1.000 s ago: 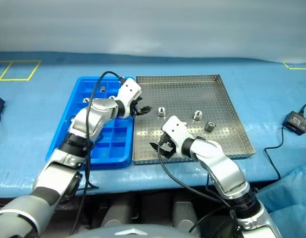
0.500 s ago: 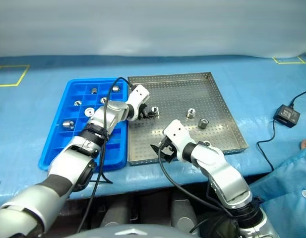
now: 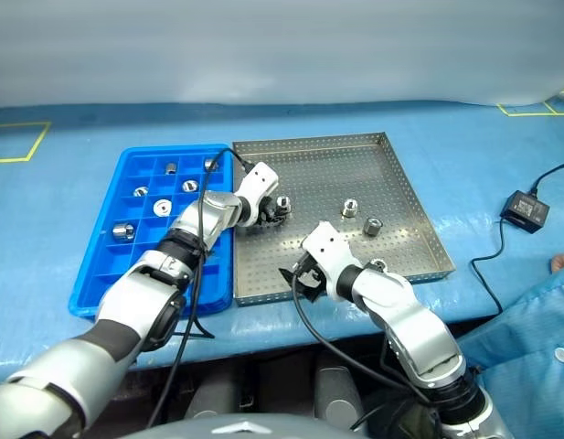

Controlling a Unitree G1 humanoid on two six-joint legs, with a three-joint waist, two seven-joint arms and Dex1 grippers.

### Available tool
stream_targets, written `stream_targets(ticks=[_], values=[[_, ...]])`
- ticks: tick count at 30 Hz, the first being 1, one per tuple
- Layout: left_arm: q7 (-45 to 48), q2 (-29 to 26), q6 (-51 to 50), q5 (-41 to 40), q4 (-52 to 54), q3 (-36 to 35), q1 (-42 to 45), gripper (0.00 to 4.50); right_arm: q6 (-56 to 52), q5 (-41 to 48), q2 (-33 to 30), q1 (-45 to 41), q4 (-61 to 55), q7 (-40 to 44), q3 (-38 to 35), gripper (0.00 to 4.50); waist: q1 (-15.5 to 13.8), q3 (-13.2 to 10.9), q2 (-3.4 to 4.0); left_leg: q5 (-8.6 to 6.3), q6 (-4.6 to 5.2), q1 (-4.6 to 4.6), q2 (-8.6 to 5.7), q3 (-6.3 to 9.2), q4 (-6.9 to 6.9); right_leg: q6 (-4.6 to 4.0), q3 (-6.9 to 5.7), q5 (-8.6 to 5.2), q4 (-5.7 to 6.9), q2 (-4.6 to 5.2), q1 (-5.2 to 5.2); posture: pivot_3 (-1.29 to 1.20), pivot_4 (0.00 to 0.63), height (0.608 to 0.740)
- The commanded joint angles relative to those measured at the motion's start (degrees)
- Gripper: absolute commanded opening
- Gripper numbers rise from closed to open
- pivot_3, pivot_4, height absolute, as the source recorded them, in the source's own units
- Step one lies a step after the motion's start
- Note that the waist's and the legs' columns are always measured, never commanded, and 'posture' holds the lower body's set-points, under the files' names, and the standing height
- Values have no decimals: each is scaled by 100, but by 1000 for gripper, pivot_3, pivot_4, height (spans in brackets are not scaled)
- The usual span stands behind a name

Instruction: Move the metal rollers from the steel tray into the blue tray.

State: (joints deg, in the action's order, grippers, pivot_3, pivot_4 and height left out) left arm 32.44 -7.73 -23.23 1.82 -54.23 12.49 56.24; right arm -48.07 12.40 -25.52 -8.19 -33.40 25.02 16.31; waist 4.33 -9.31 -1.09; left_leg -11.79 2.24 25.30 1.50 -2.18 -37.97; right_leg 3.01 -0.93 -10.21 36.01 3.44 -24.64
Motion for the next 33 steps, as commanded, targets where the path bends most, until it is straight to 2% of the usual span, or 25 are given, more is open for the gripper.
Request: stream_targets(ticks=[1, 3, 5, 19, 26, 33], values=[[-118, 69, 118, 27, -103, -145, 161, 2982, 51, -8, 18, -30, -203, -32, -67, 4500, 2, 0, 0, 0, 0, 0, 0, 0, 0, 0, 0, 0, 0, 0, 0, -196, 150, 740], [-114, 75, 138, 48, -126, -174, 164, 2494, 61, -14, 17, -29, -201, -29, -55, 4500, 1, 0, 0, 0, 0, 0, 0, 0, -1, 2, 1, 1, 0, 0, 0, -194, 150, 740], [-3, 62, 133, 57, -106, -161, 148, 1794, 68, -21, 16, -35, -194, -26, -49, 4500, 0, 0, 0, 0, 0, 0, 0, 0, -1, 2, 1, 1, 0, 0, 0, -193, 150, 740], [148, -59, 196, -20, 206, -303, 70, 1794, 137, -68, 48, -112, -89, 18, -10, 4500, -1, 0, 0, 0, 1, 1, -2, -1, -1, 6, 2, 3, 0, 0, 0, -174, 150, 740], [-658, 84, 545, -113, -21, -737, 287, 3944, 140, -104, 55, -89, -104, -8, 17, 4500, 12, 0, 0, 0, 1, -1, 0, -6, -2, 25, 7, 15, 0, 0, -1, -190, 150, 740], [-946, 365, 982, -137, -447, -935, 497, 3944, 106, -138, 36, 13, -209, -43, 21, 4500, 15, 0, 0, -2, 5, 2, -3, -6, -2, 25, 10, 16, -3, 1, -1, -225, 150, 740]])
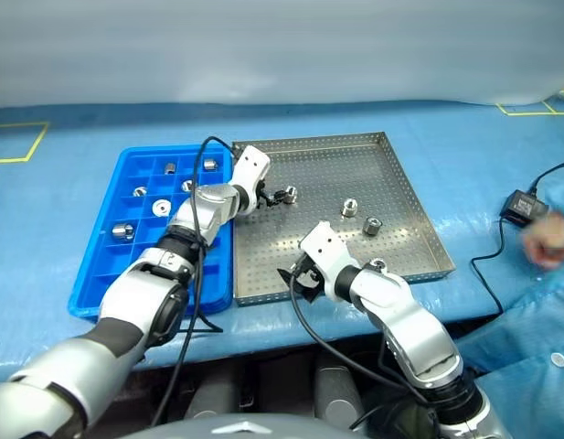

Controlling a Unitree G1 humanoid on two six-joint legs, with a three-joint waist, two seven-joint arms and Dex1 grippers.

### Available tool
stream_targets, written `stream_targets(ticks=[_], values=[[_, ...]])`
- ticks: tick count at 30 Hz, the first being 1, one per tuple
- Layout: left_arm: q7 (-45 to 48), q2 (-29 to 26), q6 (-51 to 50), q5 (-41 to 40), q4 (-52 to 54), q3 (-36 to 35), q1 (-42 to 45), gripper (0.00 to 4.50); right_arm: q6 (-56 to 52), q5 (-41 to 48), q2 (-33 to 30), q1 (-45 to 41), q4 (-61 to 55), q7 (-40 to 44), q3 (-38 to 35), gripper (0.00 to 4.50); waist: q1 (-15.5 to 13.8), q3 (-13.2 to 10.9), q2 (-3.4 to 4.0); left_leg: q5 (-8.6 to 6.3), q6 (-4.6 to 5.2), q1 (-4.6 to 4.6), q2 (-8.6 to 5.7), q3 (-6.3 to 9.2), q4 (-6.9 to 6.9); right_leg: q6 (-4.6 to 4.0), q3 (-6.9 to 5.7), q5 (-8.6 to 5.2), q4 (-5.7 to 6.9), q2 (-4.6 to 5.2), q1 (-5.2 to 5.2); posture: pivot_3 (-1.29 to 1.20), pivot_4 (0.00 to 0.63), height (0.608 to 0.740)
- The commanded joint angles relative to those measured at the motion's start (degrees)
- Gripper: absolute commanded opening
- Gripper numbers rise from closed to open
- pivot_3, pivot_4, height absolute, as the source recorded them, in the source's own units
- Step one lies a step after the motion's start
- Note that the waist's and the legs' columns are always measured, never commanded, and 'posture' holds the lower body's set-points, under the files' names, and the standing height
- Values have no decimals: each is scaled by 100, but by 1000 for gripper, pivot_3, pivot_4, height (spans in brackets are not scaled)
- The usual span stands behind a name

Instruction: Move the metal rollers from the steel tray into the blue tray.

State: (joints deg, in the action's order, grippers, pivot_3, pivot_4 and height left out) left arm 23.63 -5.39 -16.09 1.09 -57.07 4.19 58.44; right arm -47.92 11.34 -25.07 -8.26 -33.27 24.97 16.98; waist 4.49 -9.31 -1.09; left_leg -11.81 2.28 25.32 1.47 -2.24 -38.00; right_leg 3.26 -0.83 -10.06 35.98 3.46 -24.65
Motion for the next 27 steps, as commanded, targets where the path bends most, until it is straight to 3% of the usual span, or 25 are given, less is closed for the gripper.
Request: stream_targets(ticks=[1, 12, 27], values=[[-53, 168, 303, -56, -241, -113, 309, 3944, 80, -35, -15, 36, -241, -43, -51, 4500, 5, 0, 0, 0, 0, 0, -1, 0, -1, 0, 0, 0, 0, 0, 0, -228, 150, 740], [-447, 373, 548, 344, -1076, 32, 483, 3944, -26, -41, -3, 205, -425, -186, -85, 4500, 190, 0, 0, 0, 0, -2, -6, -6, -1, 3, 2, 2, 1, 0, -1, -268, 150, 740], [-190, 165, 549, 381, -1086, 53, 301, 3944, 24, -97, 20, 69, -285, -201, -28, 4500, 293, 0, 0, 0, 0, -3, 1, -7, -1, 8, 4, 4, 3, 2, -1, -237, 150, 740]])
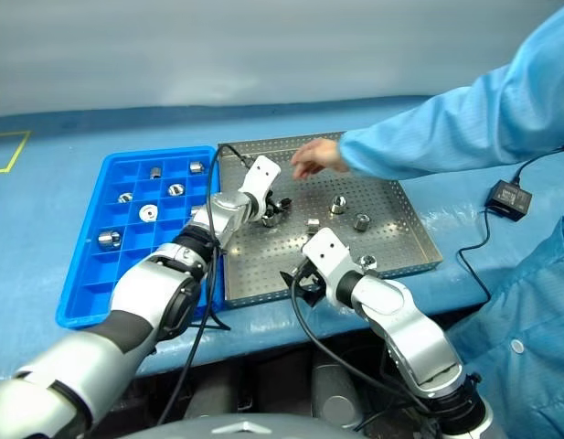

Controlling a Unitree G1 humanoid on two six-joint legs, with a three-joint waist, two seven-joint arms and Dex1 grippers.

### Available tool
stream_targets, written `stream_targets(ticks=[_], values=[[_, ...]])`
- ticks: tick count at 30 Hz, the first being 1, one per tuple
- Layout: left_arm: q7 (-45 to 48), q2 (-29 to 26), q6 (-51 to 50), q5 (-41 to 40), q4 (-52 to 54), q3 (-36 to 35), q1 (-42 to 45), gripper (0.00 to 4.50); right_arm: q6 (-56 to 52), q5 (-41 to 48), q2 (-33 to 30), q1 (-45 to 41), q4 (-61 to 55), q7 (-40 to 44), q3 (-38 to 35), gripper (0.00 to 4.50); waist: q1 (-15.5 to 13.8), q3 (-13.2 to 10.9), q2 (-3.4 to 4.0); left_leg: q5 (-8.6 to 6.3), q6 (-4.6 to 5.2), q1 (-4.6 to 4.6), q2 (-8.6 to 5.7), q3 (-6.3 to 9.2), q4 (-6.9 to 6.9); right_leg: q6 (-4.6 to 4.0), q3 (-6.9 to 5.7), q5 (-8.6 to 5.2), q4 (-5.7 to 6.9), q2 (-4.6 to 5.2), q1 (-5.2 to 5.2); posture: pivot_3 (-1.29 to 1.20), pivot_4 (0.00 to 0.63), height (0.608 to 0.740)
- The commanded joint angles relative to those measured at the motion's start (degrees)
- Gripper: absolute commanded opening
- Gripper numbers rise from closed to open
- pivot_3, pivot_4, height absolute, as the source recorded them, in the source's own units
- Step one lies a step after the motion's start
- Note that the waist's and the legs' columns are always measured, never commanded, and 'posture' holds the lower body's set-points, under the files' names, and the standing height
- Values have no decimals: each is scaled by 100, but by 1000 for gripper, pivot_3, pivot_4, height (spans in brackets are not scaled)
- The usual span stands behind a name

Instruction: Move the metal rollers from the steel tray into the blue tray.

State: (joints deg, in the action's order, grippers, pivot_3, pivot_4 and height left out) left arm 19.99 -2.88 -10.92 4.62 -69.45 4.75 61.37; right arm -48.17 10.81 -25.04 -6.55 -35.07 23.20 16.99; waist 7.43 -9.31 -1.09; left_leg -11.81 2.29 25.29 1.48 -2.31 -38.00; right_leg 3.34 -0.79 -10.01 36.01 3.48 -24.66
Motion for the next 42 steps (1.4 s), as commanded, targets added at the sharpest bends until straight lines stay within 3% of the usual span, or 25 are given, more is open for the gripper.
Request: stream_targets(ticks=[1, 10, 19, 22, 25, 27, 31, 42], values=[[338, -114, -11, -13, 217, -9, -6, 3944, 52, -50, 19, -113, -92, -23, -26, 4500, -1, 0, 0, 0, 0, -1, 0, 0, 0, 0, 0, 0, 0, 0, 0, -235, 150, 740], [1901, -515, -806, -125, 1415, 229, -473, 3944, 115, -124, 18, -149, -7, 18, 3, 4500, -7, 0, 1, 0, 0, -3, 7, -1, 3, -5, 2, -2, 1, 1, -1, -212, 150, 740], [1962, -650, -1363, 75, 2108, 596, -953, 3944, 167, -157, 35, -291, 76, 119, 59, 4500, -72, 1, 1, 0, 1, -9, 12, -4, 2, -9, 8, -5, 2, 2, 5, -194, 150, 740], [1957, -643, -1421, 62, 2195, 624, -999, 3353, 158, -143, 44, -317, 92, 137, 53, 4500, -80, 2, 1, 0, 1, -13, 12, -5, 2, -10, 10, -6, 2, 2, 8, -196, 150, 740], [2062, -672, -1451, 94, 2299, 731, -1029, 2383, 132, -132, 44, -308, 112, 151, 45, 4500, -84, 2, 1, 0, 1, -15, 12, -7, 2, -10, 12, -6, 2, 2, 10, -197, 150, 740], [2113, -690, -1456, 72, 2357, 757, -1049, 2383, 124, -140, 51, -299, 136, 153, 40, 4500, -92, 2, 2, 0, 1, -15, 12, -8, 2, -12, 13, -6, 2, 2, 9, -197, 150, 740], [2283, -714, -1442, -12, 2511, 781, -1103, 1707, 133, -149, 67, -296, 170, 154, 40, 4500, -124, 3, 1, 0, 2, -16, 12, -9, 2, -12, 15, -6, 2, 2, 9, -196, 150, 740], [2699, -964, -1778, -302, 3718, 667, -1335, 1712, 152, -112, 97, -372, 362, 297, 68, 4500, -139, 2, 2, -1, 4, -14, 12, -15, 3, -12, 19, -6, 2, 1, 3, -167, 150, 740]])
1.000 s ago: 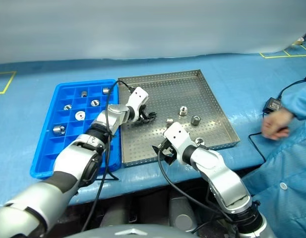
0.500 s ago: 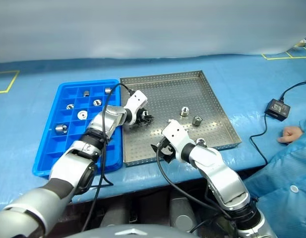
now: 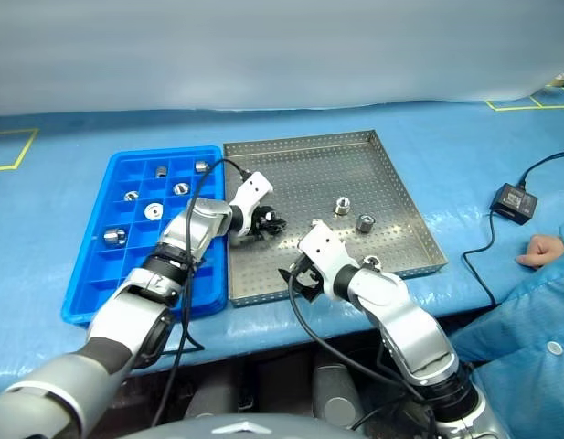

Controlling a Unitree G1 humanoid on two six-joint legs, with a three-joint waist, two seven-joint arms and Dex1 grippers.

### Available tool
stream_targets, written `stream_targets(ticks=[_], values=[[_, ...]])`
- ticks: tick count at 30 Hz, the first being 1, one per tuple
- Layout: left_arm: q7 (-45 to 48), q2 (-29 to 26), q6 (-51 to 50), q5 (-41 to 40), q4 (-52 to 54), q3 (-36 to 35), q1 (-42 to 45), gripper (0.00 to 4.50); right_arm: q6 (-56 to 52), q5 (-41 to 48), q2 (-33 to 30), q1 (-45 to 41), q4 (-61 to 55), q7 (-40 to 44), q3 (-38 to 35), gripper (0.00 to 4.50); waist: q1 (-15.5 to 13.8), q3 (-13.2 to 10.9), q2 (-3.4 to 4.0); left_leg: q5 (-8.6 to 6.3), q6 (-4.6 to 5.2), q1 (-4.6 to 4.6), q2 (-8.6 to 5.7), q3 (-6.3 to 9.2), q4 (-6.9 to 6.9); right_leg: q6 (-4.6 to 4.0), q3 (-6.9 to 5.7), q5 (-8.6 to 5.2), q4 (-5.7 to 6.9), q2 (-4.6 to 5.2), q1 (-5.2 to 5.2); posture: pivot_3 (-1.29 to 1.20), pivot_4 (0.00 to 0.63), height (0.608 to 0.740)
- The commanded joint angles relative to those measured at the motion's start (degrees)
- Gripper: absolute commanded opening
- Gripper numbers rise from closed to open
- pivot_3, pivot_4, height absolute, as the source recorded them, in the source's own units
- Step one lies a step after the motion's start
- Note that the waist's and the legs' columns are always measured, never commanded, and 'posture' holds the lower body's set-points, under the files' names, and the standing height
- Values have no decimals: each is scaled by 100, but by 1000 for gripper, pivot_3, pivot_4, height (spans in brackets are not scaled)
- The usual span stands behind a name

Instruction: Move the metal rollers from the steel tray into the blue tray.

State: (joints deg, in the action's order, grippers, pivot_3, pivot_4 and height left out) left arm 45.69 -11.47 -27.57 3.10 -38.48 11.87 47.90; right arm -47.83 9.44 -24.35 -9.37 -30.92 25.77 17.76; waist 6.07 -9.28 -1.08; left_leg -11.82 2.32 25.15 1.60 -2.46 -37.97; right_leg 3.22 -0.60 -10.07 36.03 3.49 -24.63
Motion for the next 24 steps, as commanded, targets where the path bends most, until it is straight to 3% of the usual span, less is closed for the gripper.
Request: stream_targets(ticks=[1, 7, 13, 20, 24], values=[[166, -139, -189, -196, 827, -66, -31, 1712, 124, 30, 33, -101, -37, 57, -10, 4500, -11, 0, 0, 0, 0, 0, 0, 0, 0, 0, 0, 0, 1, 0, 0, -165, 150, 740], [-35, -308, -931, -735, 2635, -489, -530, 1712, 160, 56, 37, -181, 66, 144, -28, 4500, -98, 0, 0, -1, 1, 0, 4, -2, 2, 0, 8, 0, 0, 0, -1, -131, 150, 740], [-627, -740, -2064, -1214, 5640, -1185, -2154, 1712, 245, 192, 99, -289, 22, 332, -13, 4500, -106, 1, 3, -2, 2, -23, 8, -17, 20, -6, 28, 3, 5, -3, 0, -62, 150, 740], [-1542, -1427, -3020, -927, 7659, -1782, -3647, 1712, 419, 264, 155, -711, 370, 658, 179, 4500, -389, -2, -1, -1, 1, -40, 10, -20, 7, -7, 26, -5, 5, -1, 11, 72, 150, 740], [-1917, -1493, -3657, -994, 8691, -2153, -4329, 1712, 671, 287, 219, -945, 568, 895, 293, 4500, -598, -1, -2, -2, -3, -44, 9, -16, 9, -9, 20, -4, -1, 1, -1, 128, 150, 740]])
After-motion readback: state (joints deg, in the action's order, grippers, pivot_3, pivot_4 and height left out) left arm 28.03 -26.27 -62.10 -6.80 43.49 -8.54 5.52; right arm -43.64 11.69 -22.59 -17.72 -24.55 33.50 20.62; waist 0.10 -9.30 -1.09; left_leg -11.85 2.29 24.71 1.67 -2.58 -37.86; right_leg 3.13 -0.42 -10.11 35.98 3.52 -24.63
